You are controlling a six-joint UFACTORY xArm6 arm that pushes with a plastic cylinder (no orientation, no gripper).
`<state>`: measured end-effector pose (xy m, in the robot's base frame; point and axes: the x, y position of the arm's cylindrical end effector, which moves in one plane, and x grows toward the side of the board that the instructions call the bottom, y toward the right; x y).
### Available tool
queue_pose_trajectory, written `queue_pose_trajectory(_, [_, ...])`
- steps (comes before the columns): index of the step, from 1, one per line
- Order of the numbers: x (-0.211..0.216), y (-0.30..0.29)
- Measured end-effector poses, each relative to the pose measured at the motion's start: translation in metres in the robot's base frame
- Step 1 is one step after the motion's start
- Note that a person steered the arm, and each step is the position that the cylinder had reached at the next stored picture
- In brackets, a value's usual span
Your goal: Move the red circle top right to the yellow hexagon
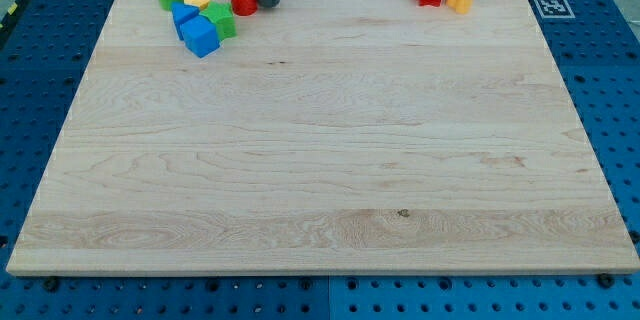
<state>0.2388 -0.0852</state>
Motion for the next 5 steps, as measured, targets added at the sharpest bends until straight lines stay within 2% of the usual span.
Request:
queue_pose_trajectory(3, [0.0,-0.045])
queue_pose_trajectory(5, [0.0,-0.028])
